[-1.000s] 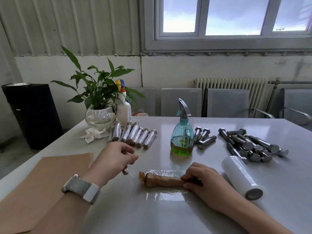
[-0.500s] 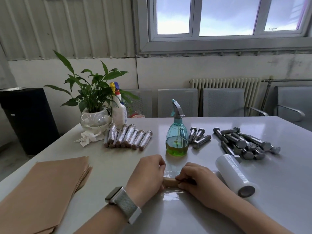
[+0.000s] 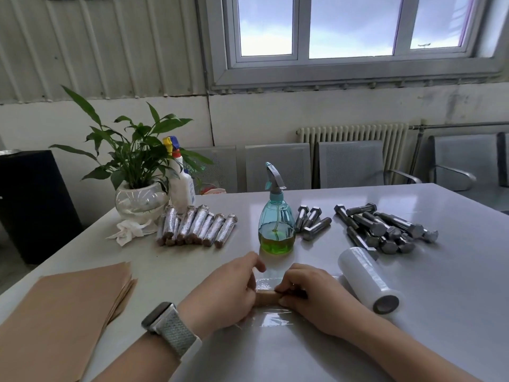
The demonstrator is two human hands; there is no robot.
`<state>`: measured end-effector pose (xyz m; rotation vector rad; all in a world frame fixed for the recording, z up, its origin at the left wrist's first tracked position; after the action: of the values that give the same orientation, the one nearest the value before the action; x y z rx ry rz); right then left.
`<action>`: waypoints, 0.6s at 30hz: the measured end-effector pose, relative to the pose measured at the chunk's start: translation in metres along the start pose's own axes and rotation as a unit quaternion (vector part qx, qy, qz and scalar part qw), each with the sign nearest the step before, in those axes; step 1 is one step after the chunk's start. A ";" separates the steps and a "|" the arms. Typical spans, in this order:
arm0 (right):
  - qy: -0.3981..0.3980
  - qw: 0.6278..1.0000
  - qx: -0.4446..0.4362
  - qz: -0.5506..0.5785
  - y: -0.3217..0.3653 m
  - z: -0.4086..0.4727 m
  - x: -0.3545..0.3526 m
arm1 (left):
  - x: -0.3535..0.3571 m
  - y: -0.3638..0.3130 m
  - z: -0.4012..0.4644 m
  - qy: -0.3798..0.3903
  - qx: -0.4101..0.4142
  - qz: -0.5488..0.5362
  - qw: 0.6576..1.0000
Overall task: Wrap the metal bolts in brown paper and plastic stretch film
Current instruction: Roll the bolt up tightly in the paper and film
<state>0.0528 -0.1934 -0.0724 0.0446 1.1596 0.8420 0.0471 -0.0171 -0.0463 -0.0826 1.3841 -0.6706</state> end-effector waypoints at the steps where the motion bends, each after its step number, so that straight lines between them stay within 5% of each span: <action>1: -0.001 1.000 0.000 0.000 0.000 0.000 0.000 | 0.004 -0.004 -0.001 -0.003 0.021 0.051 0.998; 4: -0.003 1.000 0.004 -0.002 0.000 0.000 0.000 | 0.017 -0.013 -0.005 -0.004 0.065 0.127 0.990; 18: 0.050 0.995 -0.057 -0.068 0.008 0.004 -0.005 | 0.010 0.005 0.007 0.078 -0.062 -0.097 0.990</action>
<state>0.0511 -0.1892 -0.0632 -0.1694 1.1919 0.7954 0.0556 -0.0203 -0.0555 -0.2716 1.5807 -0.7659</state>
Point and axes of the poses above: each hand's wrist, its own z-axis towards the middle knuckle, its own x-axis out of the palm, y = z × x, the point moved 3 cm from there along z, towards the middle knuckle, and after that the axes turned 6 degrees about -y, right-handed, at the moved point
